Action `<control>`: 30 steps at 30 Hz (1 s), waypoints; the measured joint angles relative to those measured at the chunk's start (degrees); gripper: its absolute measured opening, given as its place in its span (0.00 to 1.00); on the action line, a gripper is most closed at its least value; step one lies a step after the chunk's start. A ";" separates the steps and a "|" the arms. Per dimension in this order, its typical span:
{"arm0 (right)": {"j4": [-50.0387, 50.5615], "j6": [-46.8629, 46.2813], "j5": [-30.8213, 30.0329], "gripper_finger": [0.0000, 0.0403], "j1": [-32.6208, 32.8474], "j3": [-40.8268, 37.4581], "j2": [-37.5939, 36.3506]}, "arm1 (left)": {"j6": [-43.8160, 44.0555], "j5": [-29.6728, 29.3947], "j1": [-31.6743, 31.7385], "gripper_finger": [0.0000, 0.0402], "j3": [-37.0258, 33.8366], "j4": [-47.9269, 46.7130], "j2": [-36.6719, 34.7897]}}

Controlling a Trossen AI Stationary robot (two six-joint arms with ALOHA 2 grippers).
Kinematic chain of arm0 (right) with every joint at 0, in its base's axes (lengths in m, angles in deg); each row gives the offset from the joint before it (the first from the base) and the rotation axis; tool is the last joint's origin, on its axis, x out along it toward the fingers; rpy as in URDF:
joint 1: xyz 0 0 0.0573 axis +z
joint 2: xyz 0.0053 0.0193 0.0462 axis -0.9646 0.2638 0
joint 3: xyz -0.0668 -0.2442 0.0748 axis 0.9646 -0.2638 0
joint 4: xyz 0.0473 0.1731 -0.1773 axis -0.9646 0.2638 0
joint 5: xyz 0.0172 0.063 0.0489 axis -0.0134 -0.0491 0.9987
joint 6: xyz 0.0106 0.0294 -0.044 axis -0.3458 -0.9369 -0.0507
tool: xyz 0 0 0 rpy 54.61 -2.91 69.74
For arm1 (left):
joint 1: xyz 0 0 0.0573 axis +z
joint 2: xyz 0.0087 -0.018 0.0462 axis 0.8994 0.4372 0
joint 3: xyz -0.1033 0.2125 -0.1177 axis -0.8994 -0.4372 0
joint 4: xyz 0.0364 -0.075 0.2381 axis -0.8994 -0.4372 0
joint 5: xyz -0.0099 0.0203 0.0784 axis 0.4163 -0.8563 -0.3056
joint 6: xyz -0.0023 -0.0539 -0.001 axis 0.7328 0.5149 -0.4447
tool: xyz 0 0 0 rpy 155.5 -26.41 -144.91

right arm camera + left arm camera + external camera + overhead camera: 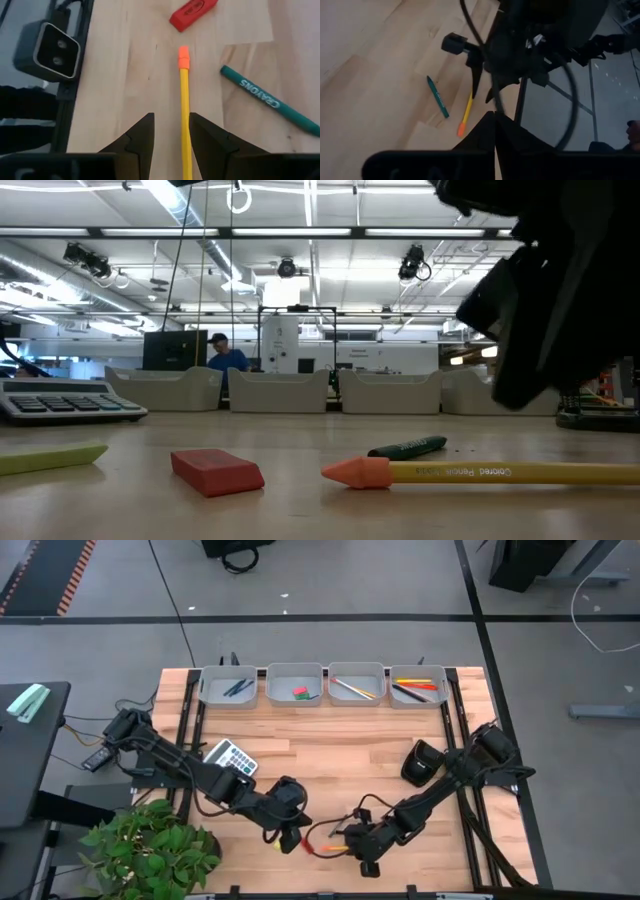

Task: Sort crayons/erasers/pens/pencils in bins
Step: Put the yellow pencil into the gray bin

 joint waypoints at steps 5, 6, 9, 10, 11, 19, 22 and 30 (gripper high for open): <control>0.69 -0.12 2.79 0.32 -1.02 1.22 1.93 | 0.47 0.02 -0.61 0.06 0.00 0.15 0.00; 1.14 -0.16 3.26 0.31 -1.20 1.22 2.13 | 1.35 0.01 -0.63 0.07 0.00 0.27 0.00; 4.31 -0.18 5.05 0.31 -1.70 1.20 2.34 | 4.40 0.63 -0.63 0.07 0.00 0.39 0.00; 5.18 -0.19 5.63 0.30 -1.71 1.20 2.34 | 5.01 0.89 -0.63 0.07 0.00 0.46 0.00; 6.05 -0.20 6.14 0.30 -1.69 1.20 2.34 | 5.81 1.09 -0.63 0.06 0.00 0.48 0.00; 9.20 -0.18 8.51 0.30 -1.67 1.17 2.09 | 8.43 1.88 -0.63 0.02 0.00 0.63 0.00; 10.73 0.24 8.85 0.29 -1.52 1.22 1.99 | 10.86 1.87 -0.63 0.03 0.00 0.59 0.00; 11.95 3.23 9.01 0.19 -1.35 1.15 1.97 | 16.95 1.89 -0.63 0.07 0.00 0.57 0.00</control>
